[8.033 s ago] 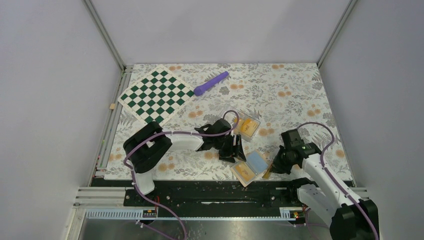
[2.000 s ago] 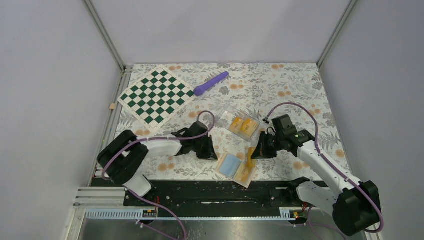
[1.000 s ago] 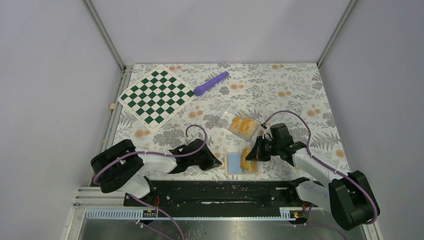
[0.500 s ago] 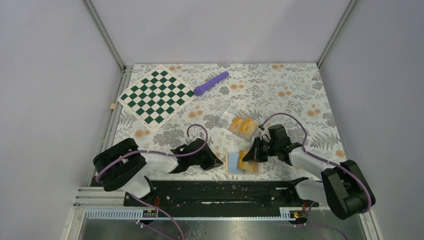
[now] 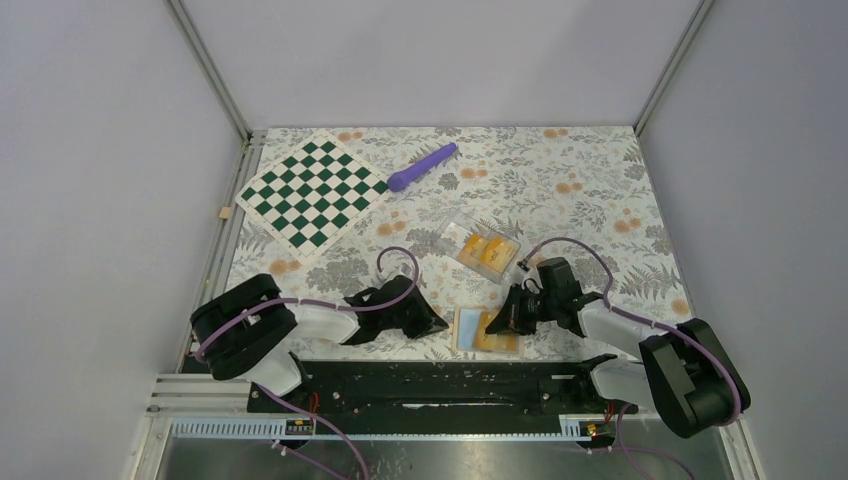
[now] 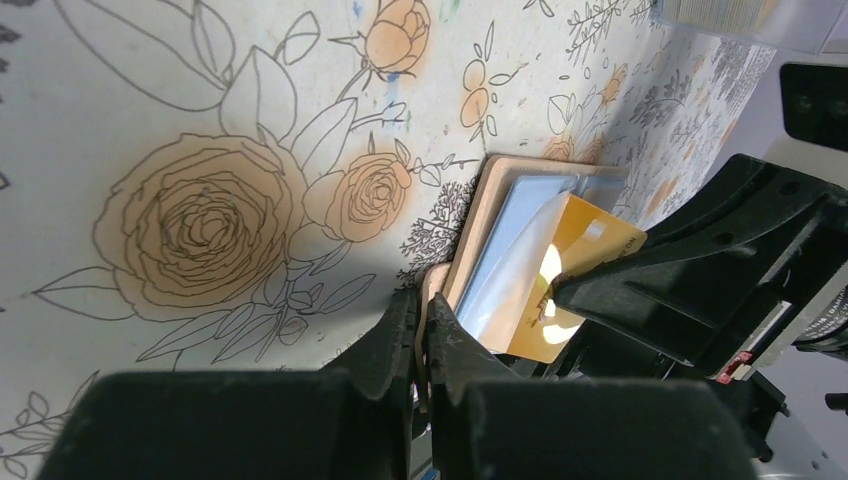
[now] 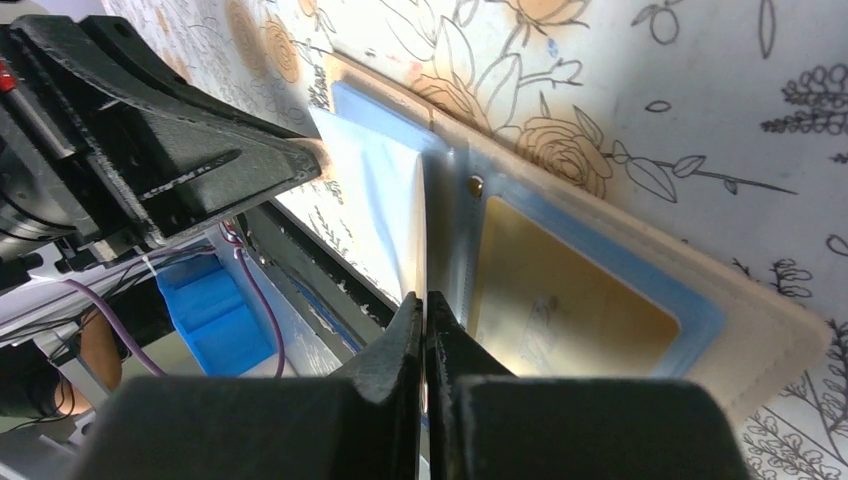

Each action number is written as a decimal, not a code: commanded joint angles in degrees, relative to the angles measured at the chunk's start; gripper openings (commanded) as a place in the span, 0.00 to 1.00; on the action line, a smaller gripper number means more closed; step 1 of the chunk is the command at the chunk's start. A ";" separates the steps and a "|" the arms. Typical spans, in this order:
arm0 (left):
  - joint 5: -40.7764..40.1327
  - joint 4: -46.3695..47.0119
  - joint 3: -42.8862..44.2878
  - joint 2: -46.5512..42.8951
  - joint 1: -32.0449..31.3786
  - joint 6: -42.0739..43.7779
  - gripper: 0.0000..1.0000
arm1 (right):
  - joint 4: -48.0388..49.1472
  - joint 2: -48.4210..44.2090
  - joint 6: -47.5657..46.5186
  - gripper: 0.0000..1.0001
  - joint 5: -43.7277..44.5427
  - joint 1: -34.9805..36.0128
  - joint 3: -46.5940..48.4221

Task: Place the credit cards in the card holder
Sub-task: Insert the credit card into the card holder.

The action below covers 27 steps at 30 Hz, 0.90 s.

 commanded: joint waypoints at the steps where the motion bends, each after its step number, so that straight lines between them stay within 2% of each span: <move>1: 0.12 -1.20 2.64 1.38 -0.29 2.08 0.00 | -5.50 2.86 -2.54 0.00 0.07 0.78 1.17; 17: 2.49 -3.70 6.77 5.02 -0.55 5.01 0.00 | -8.33 7.07 -4.36 0.01 -4.03 2.65 5.29; 20: 2.58 -3.69 6.96 5.15 -0.70 4.86 0.00 | -10.01 5.89 -4.06 0.11 -1.74 2.97 5.39; 24: 2.24 -3.48 6.33 4.65 -0.81 4.24 0.00 | -19.93 2.78 -6.44 0.37 4.98 4.57 9.02; 27: 2.31 -3.17 6.15 4.80 -0.82 4.07 0.00 | -25.16 1.42 -7.14 0.50 8.27 5.30 11.29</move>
